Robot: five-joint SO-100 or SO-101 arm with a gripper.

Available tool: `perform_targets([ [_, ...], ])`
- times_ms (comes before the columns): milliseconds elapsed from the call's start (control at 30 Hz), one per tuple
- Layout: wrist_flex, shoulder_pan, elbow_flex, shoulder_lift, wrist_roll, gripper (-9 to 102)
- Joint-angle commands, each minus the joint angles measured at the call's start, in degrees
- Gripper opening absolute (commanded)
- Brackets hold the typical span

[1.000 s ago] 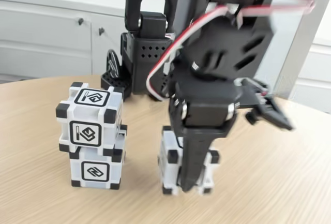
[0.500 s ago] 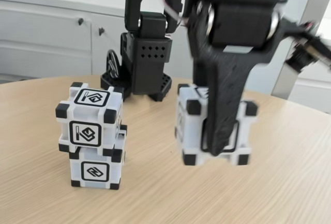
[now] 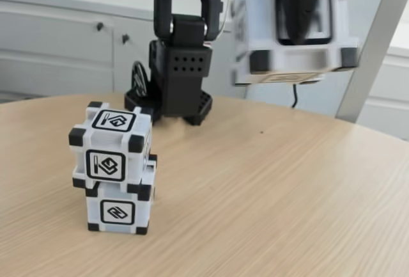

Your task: Stack cubes from left to right.

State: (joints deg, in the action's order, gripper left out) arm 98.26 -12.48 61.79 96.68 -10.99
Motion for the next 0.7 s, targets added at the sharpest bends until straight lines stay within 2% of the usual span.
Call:
perform_targets([
  [0,0.1,-4.8,-3.3,1.8,1.3,13],
  [200,-0.4,-14.0,-2.7,1.8,4.7,13],
  [667,0.3,-25.6,-2.0,1.6,11.7,12],
])
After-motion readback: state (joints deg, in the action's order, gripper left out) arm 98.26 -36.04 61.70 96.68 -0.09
